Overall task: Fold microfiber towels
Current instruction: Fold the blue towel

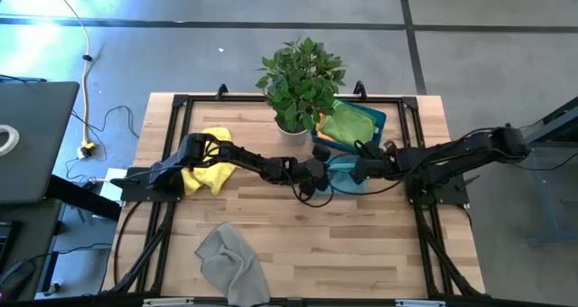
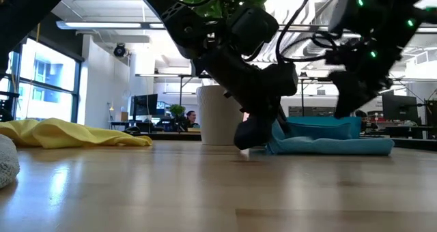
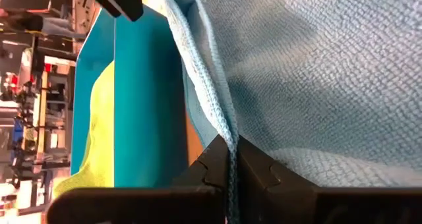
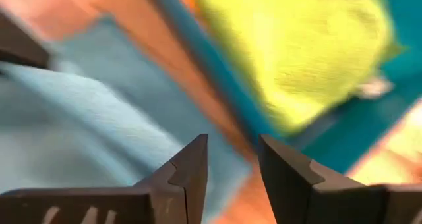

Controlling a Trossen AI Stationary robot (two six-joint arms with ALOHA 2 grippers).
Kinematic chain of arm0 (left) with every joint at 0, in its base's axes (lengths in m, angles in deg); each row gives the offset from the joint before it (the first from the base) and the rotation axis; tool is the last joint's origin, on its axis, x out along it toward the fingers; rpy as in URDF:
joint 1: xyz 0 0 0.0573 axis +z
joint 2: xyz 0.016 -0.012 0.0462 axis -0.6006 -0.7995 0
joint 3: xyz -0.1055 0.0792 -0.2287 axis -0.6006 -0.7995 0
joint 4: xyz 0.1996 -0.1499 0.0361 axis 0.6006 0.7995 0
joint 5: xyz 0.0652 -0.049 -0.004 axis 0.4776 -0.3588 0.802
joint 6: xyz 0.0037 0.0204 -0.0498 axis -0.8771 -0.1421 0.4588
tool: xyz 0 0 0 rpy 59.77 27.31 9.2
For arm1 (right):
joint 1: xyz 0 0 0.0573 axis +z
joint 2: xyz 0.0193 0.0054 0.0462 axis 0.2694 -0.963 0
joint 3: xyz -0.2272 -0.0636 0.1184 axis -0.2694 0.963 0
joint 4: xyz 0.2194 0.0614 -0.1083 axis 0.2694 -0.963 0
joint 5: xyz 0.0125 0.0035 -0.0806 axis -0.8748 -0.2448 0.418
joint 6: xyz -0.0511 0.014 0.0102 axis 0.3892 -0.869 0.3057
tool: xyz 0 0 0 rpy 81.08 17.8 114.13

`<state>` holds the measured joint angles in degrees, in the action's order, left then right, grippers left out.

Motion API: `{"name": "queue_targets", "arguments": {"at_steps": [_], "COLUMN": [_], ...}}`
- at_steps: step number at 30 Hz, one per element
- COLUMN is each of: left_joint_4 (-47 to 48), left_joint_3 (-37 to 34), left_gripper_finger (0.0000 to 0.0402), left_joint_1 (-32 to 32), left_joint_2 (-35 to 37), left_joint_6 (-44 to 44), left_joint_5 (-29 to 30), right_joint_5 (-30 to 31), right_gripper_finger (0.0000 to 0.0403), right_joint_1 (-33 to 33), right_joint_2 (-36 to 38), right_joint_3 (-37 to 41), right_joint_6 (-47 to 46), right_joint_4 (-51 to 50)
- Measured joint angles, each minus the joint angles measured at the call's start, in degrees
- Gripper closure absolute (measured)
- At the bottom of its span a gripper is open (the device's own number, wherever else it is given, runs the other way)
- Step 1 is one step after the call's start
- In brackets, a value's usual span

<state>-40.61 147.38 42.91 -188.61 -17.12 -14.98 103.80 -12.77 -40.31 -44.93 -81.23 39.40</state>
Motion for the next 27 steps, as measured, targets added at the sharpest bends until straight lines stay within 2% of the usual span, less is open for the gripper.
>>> {"name": "queue_targets", "arguments": {"at_steps": [4, 6, 11, 13, 21, 27], "left_joint_4": [-0.7, -0.9, -1.0, -1.0, -1.1, -0.7], "left_joint_3": [0.0, 0.0, 0.0, 0.0, 0.0, 0.0], "left_gripper_finger": [0.0394, 0.0394, 0.0394, 0.0394, 0.0394, 0.0392], "left_joint_1": [0.0, 0.0, 0.0, -0.2, -1.3, -2.2], "left_joint_2": [0.0, 0.0, 0.0, 0.0, 0.0, 0.0], "left_joint_6": [1.4, 2.3, 2.8, 2.8, 2.8, 6.7], "left_joint_5": [0.0, 0.0, -0.1, -0.1, 0.7, 7.6], "right_joint_5": [-9.9, -12.3, -6.8, -6.6, -13.2, -16.6], "right_gripper_finger": [0.0277, 0.0277, 0.0277, 0.0277, 0.0277, 0.0277], "right_joint_1": [2.3, 4.6, 9.0, 9.3, 9.8, 14.6], "right_joint_2": [-0.7, -1.6, -6.1, -8.4, -17.4, -16.9], "right_joint_3": [-1.8, -1.6, -1.5, -1.5, -1.6, -1.6], "right_joint_6": [-0.3, -2.0, -6.3, -6.8, -9.0, -13.5], "right_joint_4": [5.8, 7.8, 7.1, 7.1, 8.3, 13.2]}}
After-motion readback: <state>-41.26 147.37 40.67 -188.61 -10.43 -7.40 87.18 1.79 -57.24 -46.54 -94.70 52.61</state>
